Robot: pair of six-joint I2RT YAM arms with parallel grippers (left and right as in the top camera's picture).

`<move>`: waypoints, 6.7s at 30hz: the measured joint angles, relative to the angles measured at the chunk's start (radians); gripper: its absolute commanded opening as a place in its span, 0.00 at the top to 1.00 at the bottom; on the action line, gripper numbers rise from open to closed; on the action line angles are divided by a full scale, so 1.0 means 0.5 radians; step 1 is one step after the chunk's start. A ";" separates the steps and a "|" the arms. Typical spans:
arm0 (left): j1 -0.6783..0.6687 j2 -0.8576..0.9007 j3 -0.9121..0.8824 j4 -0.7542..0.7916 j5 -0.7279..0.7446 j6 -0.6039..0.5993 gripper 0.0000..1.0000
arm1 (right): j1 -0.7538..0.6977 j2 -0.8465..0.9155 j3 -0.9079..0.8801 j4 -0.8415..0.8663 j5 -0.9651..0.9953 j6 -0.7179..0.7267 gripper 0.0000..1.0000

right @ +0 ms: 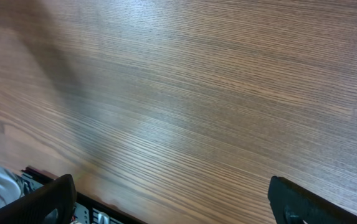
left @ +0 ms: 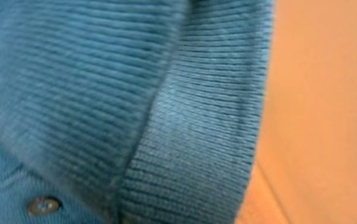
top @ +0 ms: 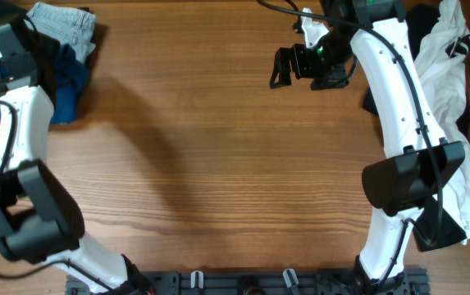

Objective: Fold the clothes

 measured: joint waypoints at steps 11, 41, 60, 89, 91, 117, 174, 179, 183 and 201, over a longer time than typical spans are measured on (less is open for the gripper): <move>-0.006 0.255 0.000 0.068 0.137 0.002 0.96 | 0.000 0.000 0.000 -0.001 -0.067 0.000 0.00; -0.170 0.426 0.021 0.568 0.139 -0.108 0.01 | 0.000 0.000 0.000 0.000 -0.096 0.000 0.00; -0.247 0.426 0.082 0.845 0.515 -0.171 0.56 | 0.000 0.000 0.000 -0.001 -0.097 -0.001 0.00; -0.274 -0.910 0.137 -0.689 0.764 0.472 0.89 | 0.000 0.000 0.000 -0.001 0.182 -0.054 0.00; -0.274 -0.985 0.137 -0.735 0.760 0.492 0.93 | 0.000 0.000 0.000 -0.001 0.191 -0.054 0.00; -0.274 -1.968 0.137 -1.213 0.713 0.509 0.00 | -0.076 0.000 0.000 0.214 0.340 -0.069 0.00; -0.372 -2.544 0.140 -0.813 0.615 0.793 0.00 | -0.076 0.000 0.000 0.529 0.340 -0.069 0.00; -0.428 -2.817 0.150 -0.650 0.606 0.831 0.00 | -0.076 0.000 0.000 0.529 0.341 -0.069 0.00; -0.437 -2.992 0.159 -0.646 0.599 0.886 0.00 | -0.076 0.000 0.000 0.529 0.341 -0.069 0.00; -0.438 -3.659 -1.272 -0.266 0.437 0.910 0.00 | -0.076 0.000 0.000 0.532 0.341 -0.069 0.00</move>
